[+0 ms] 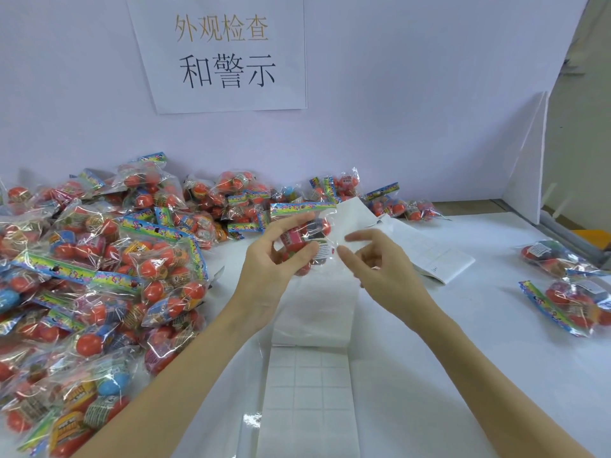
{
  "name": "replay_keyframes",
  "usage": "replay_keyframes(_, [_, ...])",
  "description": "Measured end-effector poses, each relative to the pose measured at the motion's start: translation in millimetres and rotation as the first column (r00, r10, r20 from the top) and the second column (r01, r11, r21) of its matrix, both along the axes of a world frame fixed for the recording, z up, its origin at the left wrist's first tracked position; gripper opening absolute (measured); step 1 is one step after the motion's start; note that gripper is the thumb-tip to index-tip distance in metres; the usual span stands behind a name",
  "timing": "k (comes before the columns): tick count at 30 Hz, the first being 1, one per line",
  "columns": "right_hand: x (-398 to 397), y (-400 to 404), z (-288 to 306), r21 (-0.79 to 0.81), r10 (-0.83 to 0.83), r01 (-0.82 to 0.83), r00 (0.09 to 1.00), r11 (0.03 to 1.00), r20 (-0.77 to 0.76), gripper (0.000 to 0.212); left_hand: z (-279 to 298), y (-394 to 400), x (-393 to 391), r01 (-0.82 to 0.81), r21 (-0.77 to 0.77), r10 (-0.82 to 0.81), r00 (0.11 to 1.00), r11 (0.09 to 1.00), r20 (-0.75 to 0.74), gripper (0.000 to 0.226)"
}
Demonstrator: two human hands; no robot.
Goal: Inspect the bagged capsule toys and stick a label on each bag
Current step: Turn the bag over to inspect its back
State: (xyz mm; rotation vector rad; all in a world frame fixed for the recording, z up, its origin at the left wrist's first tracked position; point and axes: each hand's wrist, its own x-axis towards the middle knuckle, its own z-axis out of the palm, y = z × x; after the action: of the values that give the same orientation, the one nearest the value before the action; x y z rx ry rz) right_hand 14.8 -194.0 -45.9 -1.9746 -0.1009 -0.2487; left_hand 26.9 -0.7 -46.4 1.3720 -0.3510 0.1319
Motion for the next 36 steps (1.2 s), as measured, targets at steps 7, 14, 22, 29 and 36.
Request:
replay_keyframes(7, [-6.6,10.8,7.4,0.412,0.258,-0.205,0.963,0.888,-0.077,0.047,0.7,-2.5,-2.9,0.003,0.029,-0.004,0.999,1.000,0.045,0.046])
replay_keyframes(14, [-5.3,8.0,6.8,0.512,0.259,-0.199,0.965,0.836,-0.049,0.037,3.4,-2.6,-5.2,0.024,0.081,-0.030,0.997,0.996,0.077,0.048])
replay_keyframes(22, [-5.0,7.3,5.0,0.450,0.262,-0.189,0.959,0.873,-0.105,0.020,4.3,0.5,1.5,-0.029,-0.095,0.030,1.000,0.995,0.007,0.092])
replay_keyframes(29, [-0.2,4.0,5.0,0.481,0.208,-0.131,0.972,0.867,-0.110,0.031,9.6,15.3,7.5,-0.131,0.084,0.146,0.969,0.988,-0.199,0.040])
replay_keyframes(36, [-1.9,6.3,5.0,0.432,0.167,-0.151,0.986,0.889,0.001,0.025,11.9,13.8,7.3,-0.164,0.031,0.166,0.979,0.986,-0.121,0.010])
